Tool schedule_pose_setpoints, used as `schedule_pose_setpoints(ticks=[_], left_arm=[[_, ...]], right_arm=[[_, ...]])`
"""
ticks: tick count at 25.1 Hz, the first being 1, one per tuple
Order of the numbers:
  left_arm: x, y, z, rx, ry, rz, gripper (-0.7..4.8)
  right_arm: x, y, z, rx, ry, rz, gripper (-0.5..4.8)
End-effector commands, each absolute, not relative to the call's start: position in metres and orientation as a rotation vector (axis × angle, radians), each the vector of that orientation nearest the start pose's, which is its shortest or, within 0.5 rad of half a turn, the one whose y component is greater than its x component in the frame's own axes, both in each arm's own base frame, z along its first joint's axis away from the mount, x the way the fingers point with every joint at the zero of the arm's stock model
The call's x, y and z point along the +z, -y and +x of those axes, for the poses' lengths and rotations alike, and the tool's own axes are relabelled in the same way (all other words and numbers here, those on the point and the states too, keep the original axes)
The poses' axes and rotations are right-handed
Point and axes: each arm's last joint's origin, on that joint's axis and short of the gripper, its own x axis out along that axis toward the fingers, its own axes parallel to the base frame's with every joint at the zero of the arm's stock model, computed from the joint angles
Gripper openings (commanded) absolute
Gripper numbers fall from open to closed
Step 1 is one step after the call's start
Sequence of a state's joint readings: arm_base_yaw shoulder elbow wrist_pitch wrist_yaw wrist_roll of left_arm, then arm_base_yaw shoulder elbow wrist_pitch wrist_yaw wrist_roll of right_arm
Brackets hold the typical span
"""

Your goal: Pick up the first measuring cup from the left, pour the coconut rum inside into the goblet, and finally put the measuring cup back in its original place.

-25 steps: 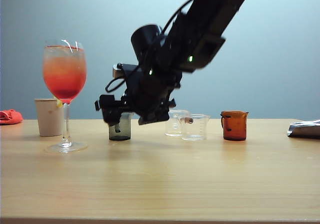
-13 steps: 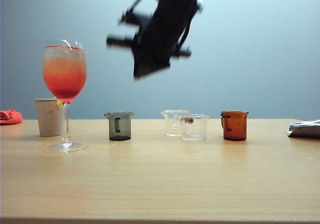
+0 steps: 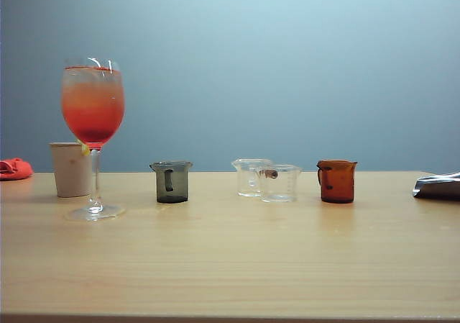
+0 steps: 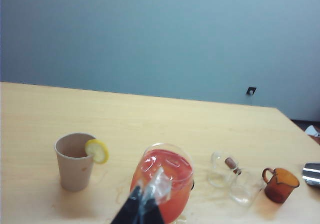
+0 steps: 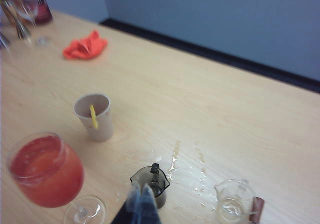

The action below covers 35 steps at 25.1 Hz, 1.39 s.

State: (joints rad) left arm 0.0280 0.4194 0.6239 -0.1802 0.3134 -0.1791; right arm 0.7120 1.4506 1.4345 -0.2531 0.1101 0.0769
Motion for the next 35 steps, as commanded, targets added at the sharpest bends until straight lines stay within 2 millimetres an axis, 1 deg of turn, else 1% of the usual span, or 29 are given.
schedule_pose_setpoints(ticks=[1, 3, 7, 10, 11, 13, 15, 18, 19, 21, 24, 27, 28, 31, 33, 35], left_arm=[[0.325, 0.007, 0.092, -0.296, 0.025, -0.188, -0.05], [0.323, 0.007, 0.079, -0.295, 0.017, -0.189, -0.05], [0.317, 0.007, 0.064, -0.280, -0.009, -0.194, -0.05], [0.310, 0.006, 0.055, -0.222, -0.051, -0.201, -0.05], [0.305, 0.005, 0.049, -0.187, -0.073, -0.201, -0.05], [0.299, 0.004, 0.044, -0.158, -0.079, -0.197, -0.05], [0.292, 0.004, 0.041, -0.134, -0.072, -0.196, -0.05], [0.282, 0.003, 0.038, -0.125, -0.051, -0.194, -0.05], [0.275, 0.004, 0.037, -0.127, -0.036, -0.193, -0.05], [0.271, 0.003, 0.039, -0.127, -0.041, -0.191, -0.05], [0.267, 0.003, 0.044, -0.132, -0.030, -0.178, -0.05], [0.263, 0.003, 0.049, -0.131, -0.003, -0.163, -0.05], [0.259, 0.003, 0.053, -0.132, 0.012, -0.147, -0.05], [0.250, 0.003, 0.061, -0.134, 0.037, -0.114, -0.05], [0.242, 0.003, 0.066, -0.133, 0.038, -0.101, -0.05], [0.234, 0.003, 0.071, -0.133, 0.034, -0.101, -0.05]], right_arm=[[0.410, -0.197, 0.232, 0.589, -0.280, -0.042, -0.02], [0.423, -0.179, 0.211, 0.588, -0.294, -0.049, -0.02], [0.434, -0.162, 0.192, 0.592, -0.274, -0.108, -0.02], [0.440, -0.153, 0.181, 0.576, -0.245, -0.141, -0.02], [0.443, -0.147, 0.175, 0.562, -0.221, -0.150, -0.02], [0.443, -0.143, 0.170, 0.564, -0.190, -0.157, -0.02], [0.438, -0.137, 0.164, 0.565, -0.151, -0.141, -0.02], [0.422, -0.130, 0.155, 0.568, -0.090, -0.112, -0.02], [0.407, -0.125, 0.149, 0.589, -0.051, -0.094, -0.02], [0.392, -0.121, 0.143, 0.614, -0.022, -0.080, -0.02], [0.364, -0.113, 0.133, 0.622, 0.012, -0.065, -0.02], [0.336, -0.106, 0.125, 0.624, 0.017, -0.063, -0.02], [0.316, -0.102, 0.121, 0.619, 0.005, -0.068, -0.02], [0.290, -0.096, 0.116, 0.566, -0.030, -0.085, -0.02], [0.275, -0.093, 0.114, 0.551, -0.056, -0.097, -0.01], [0.265, -0.093, 0.114, 0.550, -0.077, -0.107, -0.01]])
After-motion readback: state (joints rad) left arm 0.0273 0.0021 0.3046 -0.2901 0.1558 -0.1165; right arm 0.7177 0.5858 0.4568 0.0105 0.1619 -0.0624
